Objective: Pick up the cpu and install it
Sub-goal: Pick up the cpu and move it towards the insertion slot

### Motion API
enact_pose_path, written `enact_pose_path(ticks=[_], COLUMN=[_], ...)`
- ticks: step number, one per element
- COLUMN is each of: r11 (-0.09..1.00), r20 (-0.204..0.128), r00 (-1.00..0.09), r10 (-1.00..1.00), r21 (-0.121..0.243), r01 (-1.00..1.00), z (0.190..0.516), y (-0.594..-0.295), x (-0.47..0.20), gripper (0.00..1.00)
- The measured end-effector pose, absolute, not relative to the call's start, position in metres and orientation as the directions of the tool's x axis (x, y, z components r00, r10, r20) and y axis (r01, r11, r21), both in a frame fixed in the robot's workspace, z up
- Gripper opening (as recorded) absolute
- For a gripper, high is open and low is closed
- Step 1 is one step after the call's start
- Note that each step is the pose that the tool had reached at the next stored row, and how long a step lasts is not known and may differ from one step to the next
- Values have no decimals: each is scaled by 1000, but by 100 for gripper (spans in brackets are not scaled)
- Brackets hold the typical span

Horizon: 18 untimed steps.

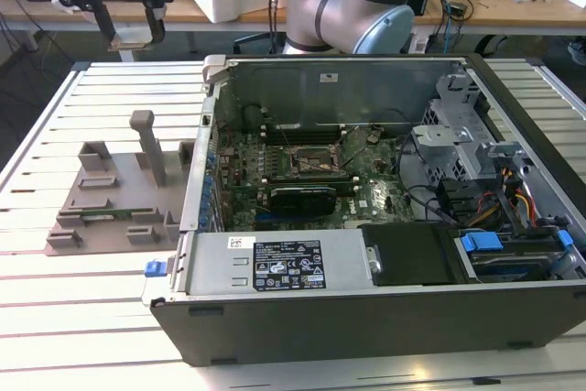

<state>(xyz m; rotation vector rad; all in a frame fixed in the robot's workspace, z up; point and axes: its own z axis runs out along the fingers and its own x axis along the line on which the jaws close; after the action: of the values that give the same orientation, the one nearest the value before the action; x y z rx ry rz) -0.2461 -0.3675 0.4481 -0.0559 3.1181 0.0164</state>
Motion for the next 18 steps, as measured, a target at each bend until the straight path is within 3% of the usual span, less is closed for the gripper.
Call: enact_pose_path(ticks=[18], r11=[999], r20=[-23], r00=[-999], r10=[-36], r21=[10], r01=[-36], z=[448], y=[-367], x=[-180], gripper=[54])
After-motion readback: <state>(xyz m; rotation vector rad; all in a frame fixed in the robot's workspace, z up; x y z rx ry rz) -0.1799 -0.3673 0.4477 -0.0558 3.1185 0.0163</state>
